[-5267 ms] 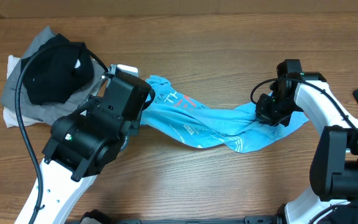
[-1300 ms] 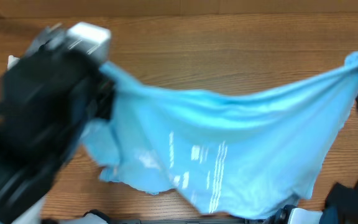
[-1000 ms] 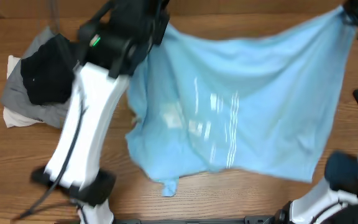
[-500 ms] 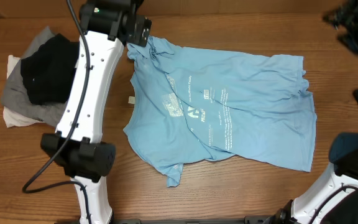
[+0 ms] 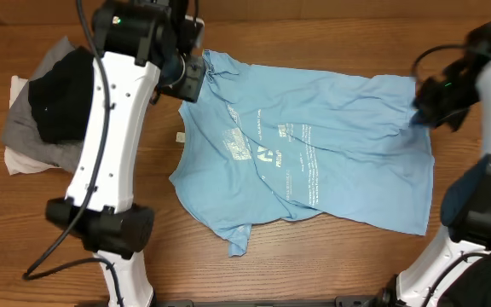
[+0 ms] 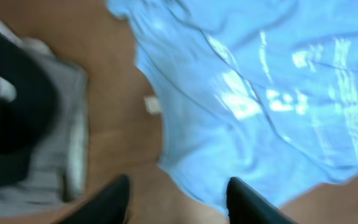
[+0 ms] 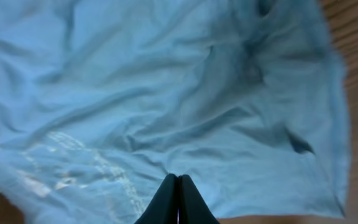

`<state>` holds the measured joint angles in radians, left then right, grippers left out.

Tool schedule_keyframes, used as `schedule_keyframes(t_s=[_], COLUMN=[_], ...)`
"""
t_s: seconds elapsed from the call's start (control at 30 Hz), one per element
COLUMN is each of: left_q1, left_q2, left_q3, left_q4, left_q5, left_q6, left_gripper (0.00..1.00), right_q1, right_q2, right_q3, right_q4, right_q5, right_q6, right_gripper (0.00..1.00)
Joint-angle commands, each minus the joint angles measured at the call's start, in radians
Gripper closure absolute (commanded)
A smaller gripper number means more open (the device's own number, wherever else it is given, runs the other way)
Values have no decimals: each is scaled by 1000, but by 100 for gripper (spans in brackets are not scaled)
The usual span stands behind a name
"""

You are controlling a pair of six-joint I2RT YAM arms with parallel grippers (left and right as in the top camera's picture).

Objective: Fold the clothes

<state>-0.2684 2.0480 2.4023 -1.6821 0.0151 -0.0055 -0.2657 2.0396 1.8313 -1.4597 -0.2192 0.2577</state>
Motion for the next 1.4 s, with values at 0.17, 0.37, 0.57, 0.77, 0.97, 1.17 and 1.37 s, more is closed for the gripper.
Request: schedule_keyframes(t_s=[0.17, 0.37, 0.57, 0.77, 0.97, 1.17, 1.37], left_q1=[-8, -26, -61, -81, -81, -72, -64], left_q2=[184, 230, 232, 232, 232, 232, 232], left_q3=[-26, -105, -284, -468, -587, -688, -829], left_q4=[-8, -8, 26, 125, 225, 327, 445], left_q5=[183, 187, 186, 188, 182, 79, -3], left_q6=[-17, -1, -2, -26, -29, -97, -154], left_gripper=[57, 52, 55, 53, 58, 60, 76], right_q1=[72, 59, 47, 47, 32, 25, 25], right_q2=[-14, -4, 5, 3, -32, -134, -152], right_q3=[-326, -454, -437, -356, -183, -107, -119], right_q4=[307, 595, 812, 813, 559, 332, 107], right_q5=[21, 28, -21, -30, -67, -74, -54], right_q6=[62, 189, 265, 210, 28, 7, 7], right_gripper=[96, 96, 96, 96, 96, 78, 76])
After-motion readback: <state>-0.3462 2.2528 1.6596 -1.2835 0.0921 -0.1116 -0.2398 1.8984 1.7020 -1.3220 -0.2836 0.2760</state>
